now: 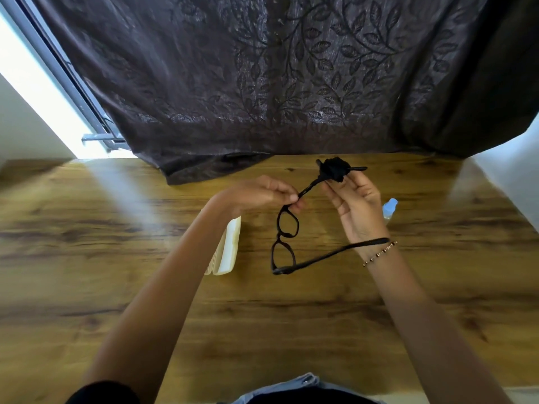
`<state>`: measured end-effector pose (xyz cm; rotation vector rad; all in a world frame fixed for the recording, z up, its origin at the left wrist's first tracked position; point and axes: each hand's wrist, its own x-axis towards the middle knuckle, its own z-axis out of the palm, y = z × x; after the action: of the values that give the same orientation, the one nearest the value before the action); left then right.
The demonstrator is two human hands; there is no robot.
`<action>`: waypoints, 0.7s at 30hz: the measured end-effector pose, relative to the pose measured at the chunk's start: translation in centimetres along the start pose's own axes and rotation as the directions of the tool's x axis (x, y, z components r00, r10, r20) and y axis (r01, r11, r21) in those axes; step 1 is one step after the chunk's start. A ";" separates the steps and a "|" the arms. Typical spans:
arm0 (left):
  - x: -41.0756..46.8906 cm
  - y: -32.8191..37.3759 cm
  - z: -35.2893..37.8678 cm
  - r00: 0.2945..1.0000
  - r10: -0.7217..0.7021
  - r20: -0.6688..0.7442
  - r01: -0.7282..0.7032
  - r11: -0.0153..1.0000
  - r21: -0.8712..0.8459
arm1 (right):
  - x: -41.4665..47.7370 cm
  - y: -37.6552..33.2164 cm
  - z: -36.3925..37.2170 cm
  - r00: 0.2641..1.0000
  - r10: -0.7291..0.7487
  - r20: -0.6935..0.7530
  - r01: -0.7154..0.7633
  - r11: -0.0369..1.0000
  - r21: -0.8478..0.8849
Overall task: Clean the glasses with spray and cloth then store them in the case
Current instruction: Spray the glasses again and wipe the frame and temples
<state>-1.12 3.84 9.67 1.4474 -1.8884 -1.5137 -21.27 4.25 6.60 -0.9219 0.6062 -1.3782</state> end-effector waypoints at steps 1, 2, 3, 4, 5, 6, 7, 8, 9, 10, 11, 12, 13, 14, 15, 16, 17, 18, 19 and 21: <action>-0.1 -0.2 -0.1 1.000 0.001 -0.026 -0.001 1.000 -0.022 | 0.0 -0.1 -0.4 1.000 -0.002 -0.013 0.002 1.000 0.001; -0.2 -0.4 -0.3 0.998 -0.001 -0.056 -0.002 0.999 -0.042 | -0.1 -0.3 -0.9 1.000 -0.005 -0.026 0.005 1.000 0.004; -0.4 -0.6 -0.6 0.996 -0.004 -0.087 -0.001 0.998 -0.056 | -0.1 -0.7 -1.6 0.999 -0.006 -0.048 0.007 1.000 0.011; -0.6 -0.8 -0.9 0.993 -0.012 -0.117 0.005 0.998 -0.064 | -0.2 -1.2 -2.4 0.997 0.001 -0.083 0.001 1.000 0.019; -0.8 -1.0 -1.1 0.989 -0.025 -0.149 0.015 0.998 -0.064 | -0.3 -1.9 -3.2 0.992 0.013 -0.128 -0.012 1.000 0.010; -1.1 -1.2 -1.3 0.982 -0.036 -0.185 0.027 0.998 -0.055 | -0.2 -2.6 -4.0 0.985 0.014 -0.171 -0.020 0.999 -0.031; -1.3 -1.4 -1.4 0.974 -0.039 -0.224 0.033 0.999 -0.028 | -0.3 -3.3 -4.7 0.978 -0.006 -0.206 -0.021 0.992 -0.128; -1.4 -1.5 -1.5 0.965 -0.028 -0.262 0.034 0.999 0.017 | -0.2 -4.0 -5.1 0.972 -0.049 -0.229 -0.019 0.958 -0.286; -1.4 -1.4 -1.4 0.955 -0.011 -0.295 0.036 0.996 0.077 | -0.1 -4.6 -5.3 0.967 -0.107 -0.233 -0.017 0.880 -0.474; -1.4 -1.3 -1.2 0.946 0.003 -0.325 0.047 0.988 0.145 | 0.0 -5.1 -5.1 0.963 -0.167 -0.209 -0.006 0.768 -0.640; -1.3 -1.0 -0.9 0.934 0.013 -0.357 0.069 0.974 0.216 | 0.0 -5.3 -4.6 0.964 -0.220 -0.148 0.030 0.646 -0.763; -1.2 -0.7 -0.6 0.919 0.025 -0.394 0.095 0.955 0.281 | 0.0 -5.4 -3.8 0.961 -0.273 -0.037 0.112 0.509 -0.853; -1.1 -0.3 -0.2 0.899 0.042 -0.435 0.120 0.934 0.338 | 0.0 -5.3 -2.8 0.943 -0.313 0.110 0.222 0.347 -0.911; -1.0 0.1 0.2 0.878 0.067 -0.474 0.140 0.911 0.388 | -0.1 -4.9 -1.6 0.915 -0.313 0.255 0.322 0.185 -0.928; -1.0 0.6 0.7 0.859 0.105 -0.502 0.152 0.883 0.444 | -0.1 -4.4 -0.5 0.893 -0.272 0.359 0.388 0.059 -0.920; -0.9 1.1 1.1 0.845 0.151 -0.513 0.161 0.844 0.512 | -0.1 -3.8 0.6 0.886 -0.197 0.419 0.423 -0.023 -0.906; -0.8 1.5 1.5 0.836 0.195 -0.514 0.174 0.793 0.584 | -0.1 -3.2 1.6 0.885 -0.114 0.451 0.446 -0.068 -0.893; -0.7 1.8 1.8 0.828 0.231 -0.511 0.191 0.741 0.644 | 0.0 -2.6 2.3 0.885 -0.040 0.465 0.461 -0.081 -0.884; -0.6 2.0 2.0 0.820 0.257 -0.512 0.210 0.697 0.685 | 0.0 -2.0 2.9 0.885 0.016 0.465 0.465 -0.079 -0.882; -0.7 2.2 2.4 0.806 0.282 -0.520 0.241 0.646 0.724 | 0.0 -1.3 3.7 0.893 0.065 0.445 0.449 -0.078 -0.890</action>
<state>-3.70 5.52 10.86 1.8999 -2.1507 -0.0415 -18.95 5.05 9.71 -2.5882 1.2970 -0.6712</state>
